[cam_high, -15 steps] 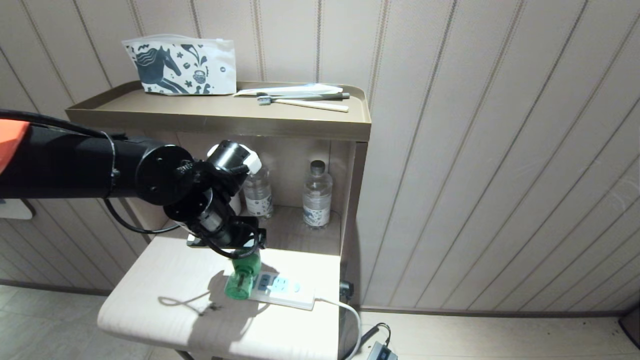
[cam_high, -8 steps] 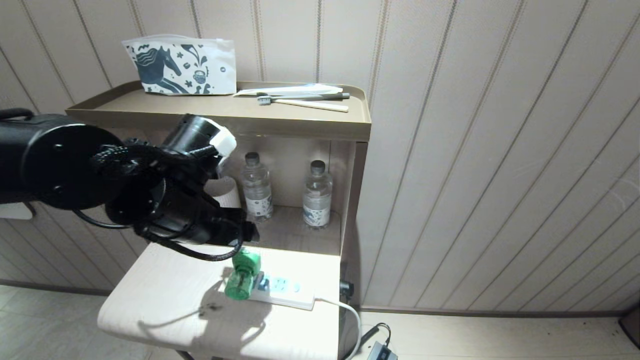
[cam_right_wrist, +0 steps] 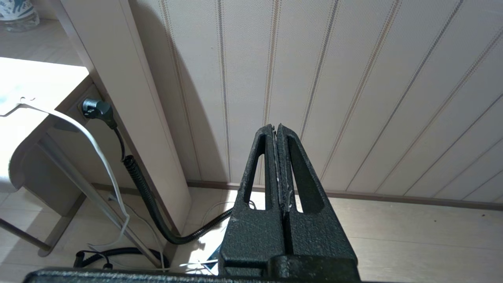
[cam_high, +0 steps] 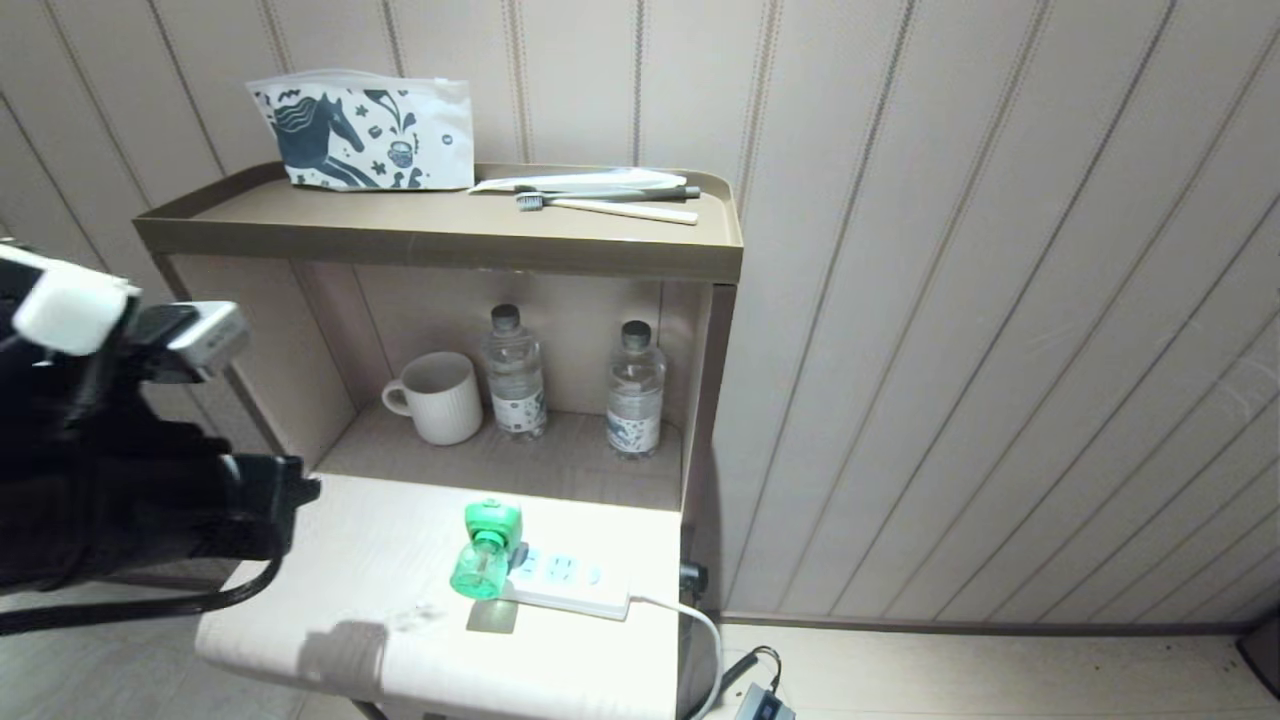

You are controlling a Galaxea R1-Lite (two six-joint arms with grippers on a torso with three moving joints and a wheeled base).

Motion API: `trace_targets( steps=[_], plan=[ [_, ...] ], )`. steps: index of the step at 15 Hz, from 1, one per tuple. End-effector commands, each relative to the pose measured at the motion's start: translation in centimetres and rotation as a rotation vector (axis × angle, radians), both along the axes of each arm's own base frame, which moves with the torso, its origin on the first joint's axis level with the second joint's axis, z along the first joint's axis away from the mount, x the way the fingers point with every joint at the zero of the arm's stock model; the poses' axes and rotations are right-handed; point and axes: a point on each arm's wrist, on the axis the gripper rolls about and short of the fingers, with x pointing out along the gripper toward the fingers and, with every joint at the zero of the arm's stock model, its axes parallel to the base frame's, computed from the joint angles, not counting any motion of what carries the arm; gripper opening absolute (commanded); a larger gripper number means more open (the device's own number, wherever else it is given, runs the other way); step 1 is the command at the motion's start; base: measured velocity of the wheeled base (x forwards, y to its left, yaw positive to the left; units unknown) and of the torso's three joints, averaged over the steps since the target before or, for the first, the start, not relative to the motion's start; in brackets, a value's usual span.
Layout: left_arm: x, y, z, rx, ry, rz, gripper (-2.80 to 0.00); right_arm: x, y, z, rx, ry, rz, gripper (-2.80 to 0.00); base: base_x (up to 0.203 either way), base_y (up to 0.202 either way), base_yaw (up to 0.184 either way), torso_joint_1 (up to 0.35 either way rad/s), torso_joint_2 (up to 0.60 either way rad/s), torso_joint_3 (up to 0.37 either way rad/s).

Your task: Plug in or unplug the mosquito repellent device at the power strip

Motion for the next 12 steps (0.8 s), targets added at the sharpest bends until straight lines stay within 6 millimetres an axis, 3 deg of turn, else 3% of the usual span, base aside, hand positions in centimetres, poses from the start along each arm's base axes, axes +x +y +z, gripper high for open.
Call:
trace_targets(
  steps=[1,4,7,11,12],
  plan=[
    [-5.4,3.8,0.4,-0.042,-0.149,0.074,-2.80,0.0,0.0,0.0,0.000,0.000,0.000,-2.80,0.000,0.000,0.000,0.000,0.00,0.000],
    [-10.9,6.4,-2.3,-0.047,-0.299,0.137,-2.80,0.0,0.0,0.0,0.000,0.000,0.000,-2.80,0.000,0.000,0.000,0.000,0.00,0.000],
    [-15.1,7.6,-6.0,-0.020,-0.415,0.167,-2.80,0.0,0.0,0.0,0.000,0.000,0.000,-2.80,0.000,0.000,0.000,0.000,0.00,0.000],
    [-17.3,7.8,-12.6,0.035,-0.427,0.160,-2.80,0.0,0.0,0.0,0.000,0.000,0.000,-2.80,0.000,0.000,0.000,0.000,0.00,0.000],
    [-17.4,7.7,-13.3,0.037,-0.457,0.171,-2.80,0.0,0.0,0.0,0.000,0.000,0.000,-2.80,0.000,0.000,0.000,0.000,0.00,0.000]
  ],
)
